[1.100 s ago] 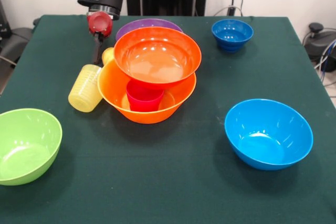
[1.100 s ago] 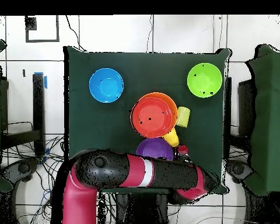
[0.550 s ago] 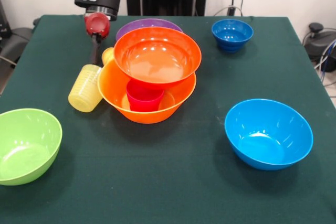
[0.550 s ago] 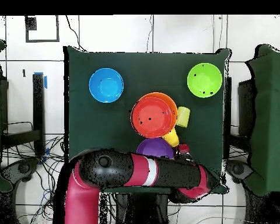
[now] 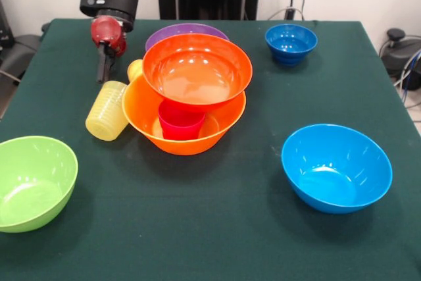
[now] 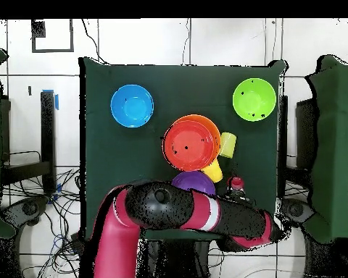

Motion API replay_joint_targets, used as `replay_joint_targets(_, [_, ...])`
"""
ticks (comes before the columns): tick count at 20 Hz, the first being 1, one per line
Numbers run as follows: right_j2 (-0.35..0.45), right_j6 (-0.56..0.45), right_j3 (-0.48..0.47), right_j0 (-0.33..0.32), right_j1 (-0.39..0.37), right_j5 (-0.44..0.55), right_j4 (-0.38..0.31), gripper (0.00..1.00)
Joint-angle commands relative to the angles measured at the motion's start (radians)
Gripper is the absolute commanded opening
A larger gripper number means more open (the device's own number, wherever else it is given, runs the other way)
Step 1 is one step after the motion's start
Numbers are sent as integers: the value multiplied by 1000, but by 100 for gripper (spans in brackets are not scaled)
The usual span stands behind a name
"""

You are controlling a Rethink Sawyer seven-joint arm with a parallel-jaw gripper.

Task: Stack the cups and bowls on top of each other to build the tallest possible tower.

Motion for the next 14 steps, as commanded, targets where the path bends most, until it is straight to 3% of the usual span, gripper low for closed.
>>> replay_joint_targets(1, [173, 57, -76, -8, 61, -38, 68, 100])
replay_joint_targets(8, [160, 21, -137, 23, 105, -3, 102, 100])
replay_joint_targets(14, [190, 224, -113, 27, 28, 126, -49, 100])
